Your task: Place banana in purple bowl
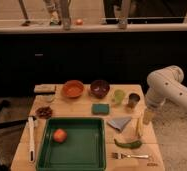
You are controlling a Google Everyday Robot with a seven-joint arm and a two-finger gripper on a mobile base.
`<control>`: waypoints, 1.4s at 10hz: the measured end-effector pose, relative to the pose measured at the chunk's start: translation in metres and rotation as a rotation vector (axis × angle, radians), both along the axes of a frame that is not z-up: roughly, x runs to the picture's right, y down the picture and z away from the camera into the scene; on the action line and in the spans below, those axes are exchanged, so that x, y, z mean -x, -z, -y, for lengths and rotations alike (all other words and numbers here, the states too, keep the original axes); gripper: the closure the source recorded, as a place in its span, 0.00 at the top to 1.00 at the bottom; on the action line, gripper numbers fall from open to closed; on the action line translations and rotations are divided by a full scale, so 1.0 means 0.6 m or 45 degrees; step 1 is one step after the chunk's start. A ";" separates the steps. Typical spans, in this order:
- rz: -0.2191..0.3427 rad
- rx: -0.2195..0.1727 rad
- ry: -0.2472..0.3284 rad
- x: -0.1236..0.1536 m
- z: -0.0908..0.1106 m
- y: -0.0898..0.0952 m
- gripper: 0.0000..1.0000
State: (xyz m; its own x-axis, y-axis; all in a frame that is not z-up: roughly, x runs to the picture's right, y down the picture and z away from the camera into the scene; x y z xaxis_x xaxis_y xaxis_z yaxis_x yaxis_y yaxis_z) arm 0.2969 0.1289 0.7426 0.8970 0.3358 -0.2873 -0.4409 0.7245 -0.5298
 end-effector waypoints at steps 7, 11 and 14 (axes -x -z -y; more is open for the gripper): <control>-0.205 -0.005 -0.276 0.002 -0.024 -0.048 0.80; -0.198 0.042 -0.283 0.000 -0.053 -0.064 0.80; -0.172 0.075 -0.224 0.007 -0.083 -0.058 0.80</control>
